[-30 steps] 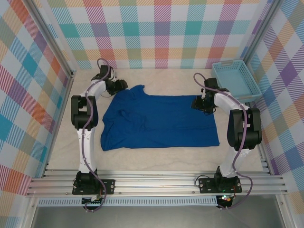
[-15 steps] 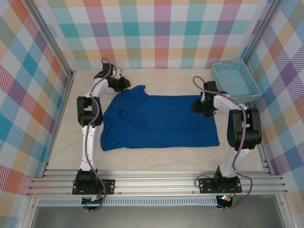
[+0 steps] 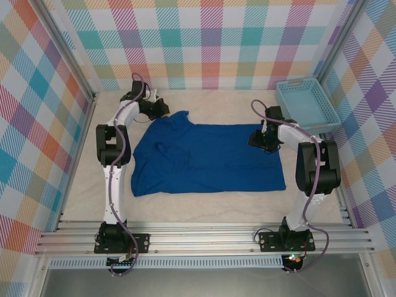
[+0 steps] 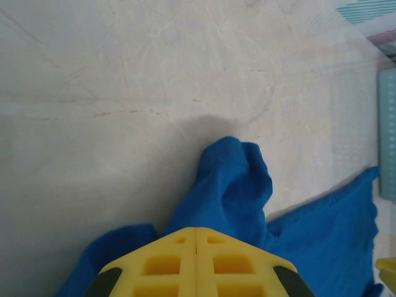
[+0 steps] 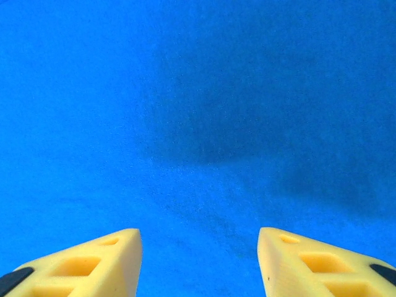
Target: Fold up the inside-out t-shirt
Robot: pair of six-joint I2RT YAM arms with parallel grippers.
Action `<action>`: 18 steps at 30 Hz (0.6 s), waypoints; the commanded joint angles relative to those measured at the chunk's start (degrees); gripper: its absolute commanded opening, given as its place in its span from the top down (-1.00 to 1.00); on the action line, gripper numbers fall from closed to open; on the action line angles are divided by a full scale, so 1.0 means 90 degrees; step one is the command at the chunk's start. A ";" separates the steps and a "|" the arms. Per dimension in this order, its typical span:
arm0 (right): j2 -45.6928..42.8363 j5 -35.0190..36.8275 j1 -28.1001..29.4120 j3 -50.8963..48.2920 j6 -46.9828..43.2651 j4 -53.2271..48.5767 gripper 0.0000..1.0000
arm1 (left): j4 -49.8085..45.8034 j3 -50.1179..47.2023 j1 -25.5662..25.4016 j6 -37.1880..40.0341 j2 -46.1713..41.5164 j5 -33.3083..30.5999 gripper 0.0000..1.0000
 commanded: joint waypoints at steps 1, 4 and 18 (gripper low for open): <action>0.0162 -0.0137 0.0042 -0.0051 0.0039 0.0092 -0.05 | -0.0177 -0.0169 0.0029 0.0497 -0.0571 -0.1098 0.66; 0.0207 -0.0155 0.0056 -0.0057 0.0029 0.0113 -0.04 | -0.0635 0.0131 0.0010 0.0815 -0.0332 -0.1416 0.24; 0.0116 -0.0031 0.0095 -0.0154 -0.0020 0.0106 -0.05 | -0.1936 0.1900 -0.0108 0.1185 0.0954 -0.1167 0.07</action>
